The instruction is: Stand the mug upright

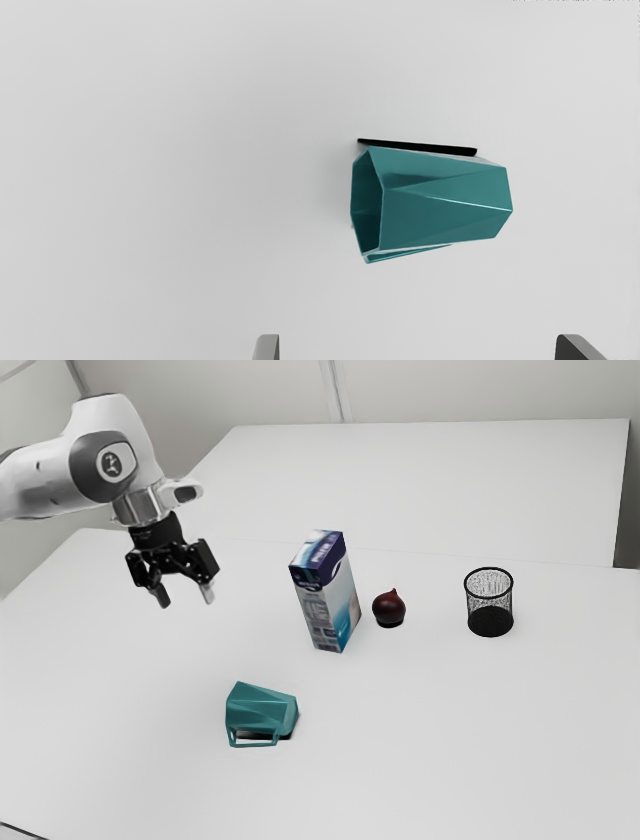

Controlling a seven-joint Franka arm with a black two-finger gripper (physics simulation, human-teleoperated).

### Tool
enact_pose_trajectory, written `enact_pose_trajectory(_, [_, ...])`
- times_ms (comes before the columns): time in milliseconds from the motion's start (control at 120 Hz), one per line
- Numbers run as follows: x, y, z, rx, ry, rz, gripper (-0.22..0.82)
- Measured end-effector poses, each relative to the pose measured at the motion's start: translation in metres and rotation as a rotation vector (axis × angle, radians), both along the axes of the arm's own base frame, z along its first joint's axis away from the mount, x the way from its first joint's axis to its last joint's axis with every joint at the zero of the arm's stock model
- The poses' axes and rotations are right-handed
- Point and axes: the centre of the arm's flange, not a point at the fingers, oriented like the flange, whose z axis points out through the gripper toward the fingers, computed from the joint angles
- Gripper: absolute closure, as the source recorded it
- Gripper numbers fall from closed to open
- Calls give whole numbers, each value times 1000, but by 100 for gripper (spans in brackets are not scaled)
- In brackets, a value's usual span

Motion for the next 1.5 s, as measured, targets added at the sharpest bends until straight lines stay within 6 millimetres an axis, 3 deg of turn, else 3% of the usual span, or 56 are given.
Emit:
enact_pose_trajectory(250, [-8, 41, -49, -167, -38, 2, 0])
enact_pose_trajectory(425, [-2, 49, -82, -274, -63, -41, 0])
enact_pose_trajectory(675, [-17, 56, -134, -402, -46, -66, 0])
enact_pose_trajectory(925, [-29, 87, -171, -471, -35, -51, 0])
enact_pose_trajectory(1225, [-36, 74, -201, -574, -24, -70, 0])
enact_pose_trajectory(1500, [-44, 47, -216, -688, -49, -64, 0])
